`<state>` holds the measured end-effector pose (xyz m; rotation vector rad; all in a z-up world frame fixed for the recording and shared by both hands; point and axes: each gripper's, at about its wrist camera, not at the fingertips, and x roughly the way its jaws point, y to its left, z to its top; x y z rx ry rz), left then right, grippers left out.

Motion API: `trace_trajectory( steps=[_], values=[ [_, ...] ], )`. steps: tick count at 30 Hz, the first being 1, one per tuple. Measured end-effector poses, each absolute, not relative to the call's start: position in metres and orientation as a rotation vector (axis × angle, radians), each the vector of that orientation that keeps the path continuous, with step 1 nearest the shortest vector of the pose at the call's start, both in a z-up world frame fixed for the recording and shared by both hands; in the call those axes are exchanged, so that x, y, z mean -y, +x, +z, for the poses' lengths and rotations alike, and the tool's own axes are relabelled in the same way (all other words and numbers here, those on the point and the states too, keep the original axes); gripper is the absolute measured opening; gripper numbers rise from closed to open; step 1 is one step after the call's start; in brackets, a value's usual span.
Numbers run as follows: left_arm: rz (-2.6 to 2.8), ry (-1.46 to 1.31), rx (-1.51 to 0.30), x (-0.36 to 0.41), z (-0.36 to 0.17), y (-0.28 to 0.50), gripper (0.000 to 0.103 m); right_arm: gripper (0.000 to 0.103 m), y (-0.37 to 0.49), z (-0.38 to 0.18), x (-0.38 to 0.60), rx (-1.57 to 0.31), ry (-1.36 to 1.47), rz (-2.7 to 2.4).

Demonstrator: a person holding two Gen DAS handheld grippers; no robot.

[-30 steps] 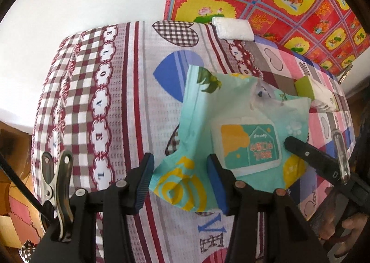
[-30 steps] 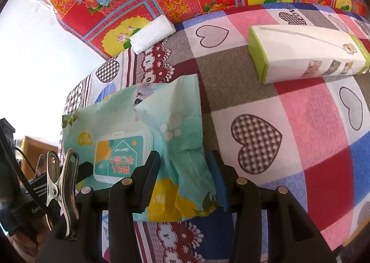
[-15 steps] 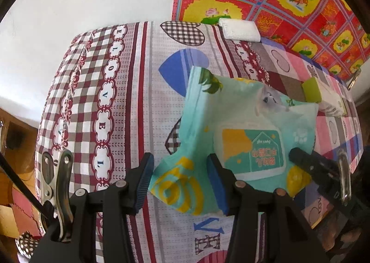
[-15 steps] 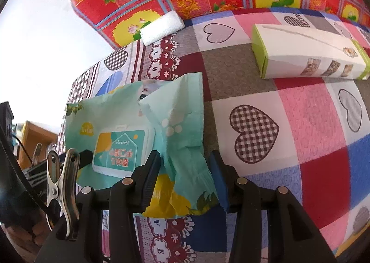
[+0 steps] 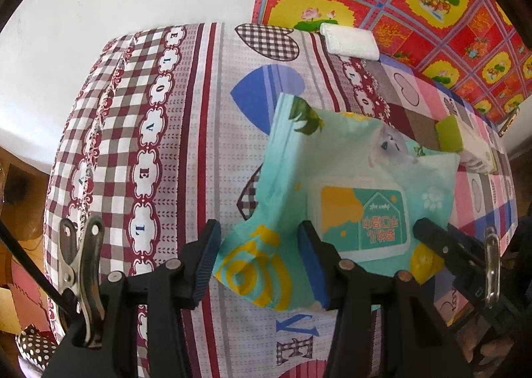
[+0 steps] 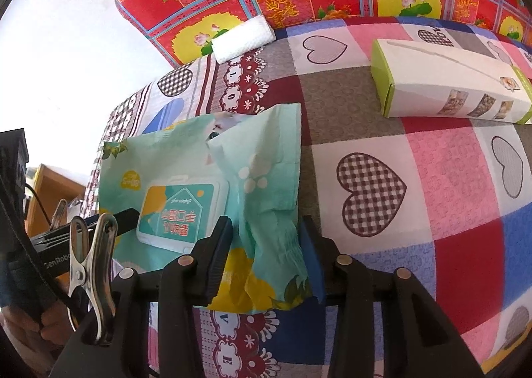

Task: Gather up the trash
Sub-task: 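Lift the wet-wipe pack off the bed and carry it over the red bucket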

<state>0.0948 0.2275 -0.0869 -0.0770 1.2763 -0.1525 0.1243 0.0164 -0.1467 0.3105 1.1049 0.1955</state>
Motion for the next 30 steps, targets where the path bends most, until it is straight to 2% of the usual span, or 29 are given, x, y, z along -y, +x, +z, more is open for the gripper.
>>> trace_trajectory(
  steps=[8, 30],
  values=[
    [-0.174, -0.088, -1.274, -0.241, -0.084, 0.084, 0.043, 0.038, 0.12, -0.145, -0.023, -1.104, 0.324, 0.197],
    [-0.082, -0.203, -1.204, -0.328, -0.06, 0.054, 0.042, 0.037, 0.117, -0.118, -0.105, -1.082, 0.211, 0.299]
  ],
)
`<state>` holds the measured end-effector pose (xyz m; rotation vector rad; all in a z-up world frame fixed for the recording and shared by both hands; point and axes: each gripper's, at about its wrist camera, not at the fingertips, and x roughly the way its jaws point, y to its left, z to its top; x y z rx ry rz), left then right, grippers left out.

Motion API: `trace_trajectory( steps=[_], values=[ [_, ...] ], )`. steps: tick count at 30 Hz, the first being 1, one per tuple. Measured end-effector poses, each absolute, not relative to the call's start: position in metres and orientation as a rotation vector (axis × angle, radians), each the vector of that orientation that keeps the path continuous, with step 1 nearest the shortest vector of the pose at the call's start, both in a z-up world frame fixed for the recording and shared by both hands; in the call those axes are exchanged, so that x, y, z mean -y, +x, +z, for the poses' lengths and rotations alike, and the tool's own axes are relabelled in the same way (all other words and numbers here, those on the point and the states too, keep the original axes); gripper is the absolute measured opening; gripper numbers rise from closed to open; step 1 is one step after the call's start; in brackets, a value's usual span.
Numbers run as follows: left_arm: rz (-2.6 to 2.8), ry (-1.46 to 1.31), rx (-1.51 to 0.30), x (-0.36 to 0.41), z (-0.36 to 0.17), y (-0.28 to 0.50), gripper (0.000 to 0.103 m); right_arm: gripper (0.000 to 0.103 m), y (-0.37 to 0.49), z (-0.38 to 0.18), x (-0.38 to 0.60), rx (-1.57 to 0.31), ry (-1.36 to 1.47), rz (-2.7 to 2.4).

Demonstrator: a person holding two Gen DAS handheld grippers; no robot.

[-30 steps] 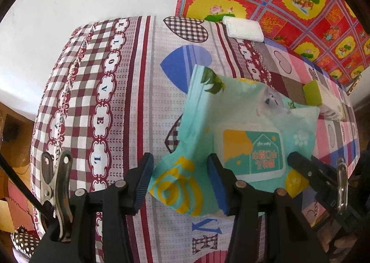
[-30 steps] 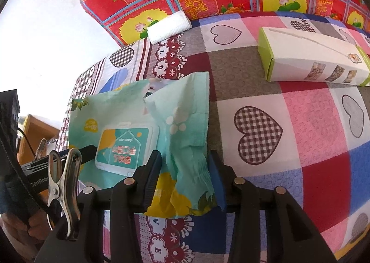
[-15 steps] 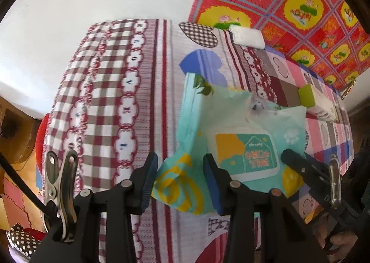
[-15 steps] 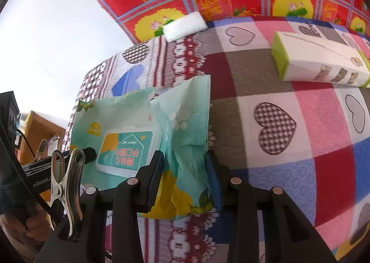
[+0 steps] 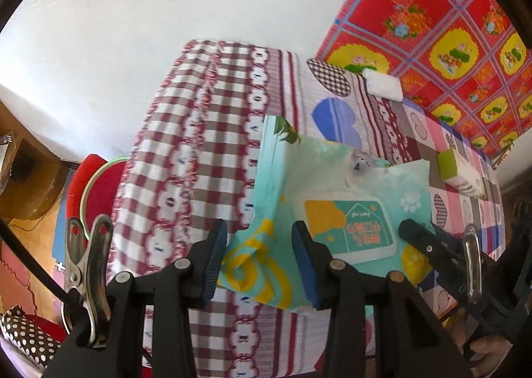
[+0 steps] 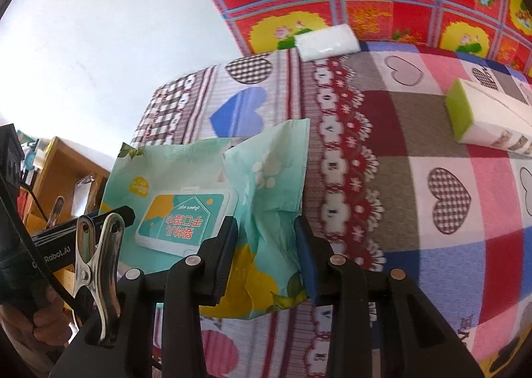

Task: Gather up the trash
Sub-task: 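Lift the wet-wipe pack off the bed and carry it over the red bucket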

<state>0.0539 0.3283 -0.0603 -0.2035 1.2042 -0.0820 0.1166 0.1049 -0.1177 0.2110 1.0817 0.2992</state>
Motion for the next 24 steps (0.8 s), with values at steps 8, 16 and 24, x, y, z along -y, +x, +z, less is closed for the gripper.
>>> trace_trajectory(
  steps=[8, 16, 24],
  values=[
    [-0.038, -0.247, -1.18, -0.362, -0.053, 0.046, 0.042, 0.036, 0.118, -0.11, -0.141, -1.074, 0.173, 0.357],
    [0.001, -0.314, -1.196, -0.399, -0.061, 0.044, 0.037, 0.034, 0.122, -0.11, -0.181, -1.092, 0.131, 0.416],
    [-0.004, -0.303, -1.232, -0.411, -0.079, 0.043, 0.037, 0.034, 0.127, -0.123, -0.2, -1.139, 0.111, 0.405]
  ],
)
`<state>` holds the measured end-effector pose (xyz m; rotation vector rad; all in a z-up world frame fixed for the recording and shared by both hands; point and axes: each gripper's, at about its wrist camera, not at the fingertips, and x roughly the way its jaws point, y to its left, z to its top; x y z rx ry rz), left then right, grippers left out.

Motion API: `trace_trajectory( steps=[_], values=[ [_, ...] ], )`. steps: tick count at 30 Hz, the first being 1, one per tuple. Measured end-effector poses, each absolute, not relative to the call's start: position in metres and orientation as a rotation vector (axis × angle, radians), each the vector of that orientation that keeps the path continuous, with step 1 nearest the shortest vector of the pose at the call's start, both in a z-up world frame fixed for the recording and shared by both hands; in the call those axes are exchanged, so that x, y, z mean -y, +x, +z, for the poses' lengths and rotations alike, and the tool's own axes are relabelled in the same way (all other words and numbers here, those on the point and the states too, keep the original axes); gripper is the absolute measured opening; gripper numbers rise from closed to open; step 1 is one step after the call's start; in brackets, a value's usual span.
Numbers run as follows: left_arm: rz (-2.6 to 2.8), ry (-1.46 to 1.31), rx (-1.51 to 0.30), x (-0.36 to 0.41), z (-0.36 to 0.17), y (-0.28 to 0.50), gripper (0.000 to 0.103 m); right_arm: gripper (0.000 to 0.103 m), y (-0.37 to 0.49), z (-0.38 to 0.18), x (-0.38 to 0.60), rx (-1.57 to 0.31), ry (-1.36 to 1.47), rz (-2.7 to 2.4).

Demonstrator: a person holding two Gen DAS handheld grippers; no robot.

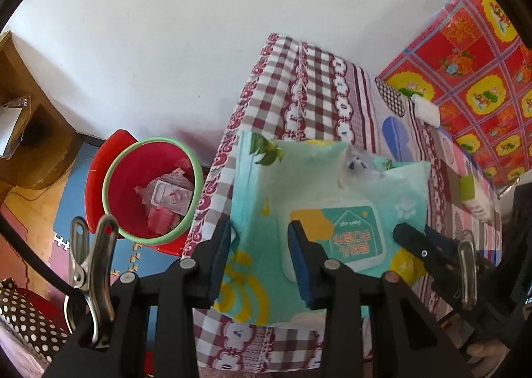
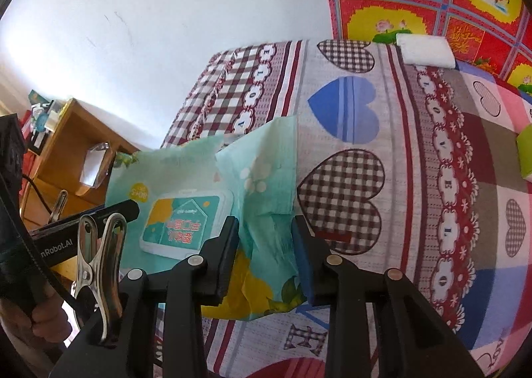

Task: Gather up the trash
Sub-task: 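Lift the wet-wipe pack off the bed and carry it over the red bucket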

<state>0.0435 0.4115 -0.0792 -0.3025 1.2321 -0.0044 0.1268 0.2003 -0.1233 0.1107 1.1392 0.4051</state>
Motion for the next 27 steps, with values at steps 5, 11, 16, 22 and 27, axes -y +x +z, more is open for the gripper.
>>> trace_trajectory(
  steps=[5, 11, 16, 22, 27],
  values=[
    [-0.046, -0.28, -1.254, -0.411, -0.088, 0.047, 0.037, 0.037, 0.127, -0.135, -0.202, -1.18, 0.112, 0.374],
    [-0.095, -0.265, -1.292, -0.412, -0.092, 0.054, 0.037, 0.038, 0.13, -0.142, -0.215, -1.191, 0.08, 0.34],
    [-0.112, -0.213, -1.303, -0.409, -0.089, 0.056, 0.037, 0.038, 0.127, -0.141, -0.225, -1.187, 0.069, 0.314],
    [-0.134, -0.22, -1.282, -0.419, -0.081, 0.054, 0.037, 0.038, 0.12, -0.126, -0.232, -1.145, 0.067, 0.314],
    [-0.115, -0.227, -1.255, -0.437, -0.072, 0.052, 0.037, 0.038, 0.117, -0.115, -0.247, -1.124, 0.048, 0.334]
  ],
)
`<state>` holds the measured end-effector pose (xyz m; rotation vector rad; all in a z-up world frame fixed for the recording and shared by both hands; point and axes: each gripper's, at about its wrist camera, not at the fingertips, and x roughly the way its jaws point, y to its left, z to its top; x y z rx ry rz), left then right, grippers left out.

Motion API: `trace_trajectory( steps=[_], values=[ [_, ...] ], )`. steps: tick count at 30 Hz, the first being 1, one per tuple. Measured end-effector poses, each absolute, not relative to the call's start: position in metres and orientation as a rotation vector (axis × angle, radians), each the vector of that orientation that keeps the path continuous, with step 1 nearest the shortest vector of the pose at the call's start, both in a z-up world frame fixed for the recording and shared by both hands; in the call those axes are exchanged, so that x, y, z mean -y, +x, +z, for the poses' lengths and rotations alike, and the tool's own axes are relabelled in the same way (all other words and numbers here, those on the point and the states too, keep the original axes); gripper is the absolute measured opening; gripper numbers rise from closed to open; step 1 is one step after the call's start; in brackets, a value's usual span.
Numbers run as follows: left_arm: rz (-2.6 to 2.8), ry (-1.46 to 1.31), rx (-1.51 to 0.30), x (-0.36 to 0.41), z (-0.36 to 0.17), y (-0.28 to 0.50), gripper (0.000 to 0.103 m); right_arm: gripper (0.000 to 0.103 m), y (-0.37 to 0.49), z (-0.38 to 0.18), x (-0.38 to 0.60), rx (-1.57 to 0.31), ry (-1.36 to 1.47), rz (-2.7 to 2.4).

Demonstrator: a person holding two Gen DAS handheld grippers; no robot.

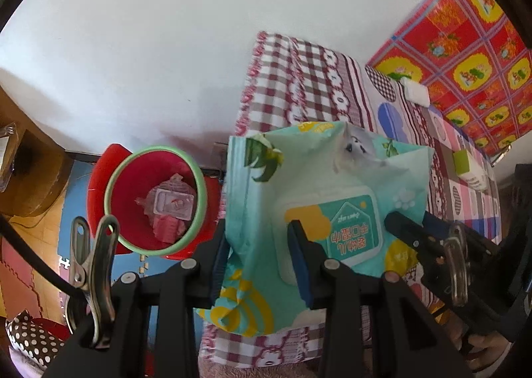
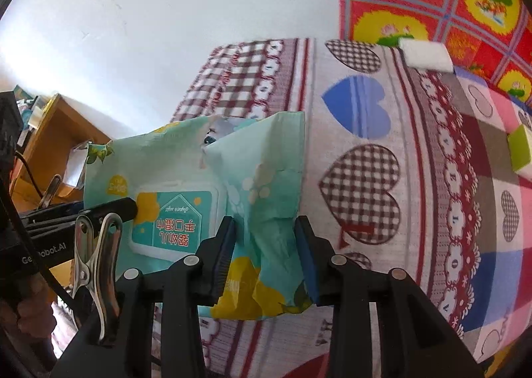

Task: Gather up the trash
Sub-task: 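Lift the wet-wipe pack off the bed and carry it over the red bucket, then open both grippers over the red bucket to drop the wet-wipe pack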

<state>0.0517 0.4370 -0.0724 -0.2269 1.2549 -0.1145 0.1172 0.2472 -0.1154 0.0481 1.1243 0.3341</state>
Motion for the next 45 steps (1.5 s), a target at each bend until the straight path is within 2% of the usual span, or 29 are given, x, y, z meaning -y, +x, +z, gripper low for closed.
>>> trace_trajectory(
  steps=[18, 28, 45],
  values=[
    [0.118, -0.351, -1.17, -0.567, -0.068, 0.04, 0.037, 0.038, 0.151, -0.11, -0.391, -1.122, -0.103, 0.557],
    [0.187, -0.446, -1.194, -0.627, -0.107, 0.047, 0.037, 0.038, 0.184, -0.141, -0.47, -1.181, -0.211, 0.619],
    [0.18, -0.537, -1.262, -0.661, -0.177, 0.066, 0.037, 0.038, 0.221, -0.192, -0.512, -1.267, -0.267, 0.52]
  ],
)
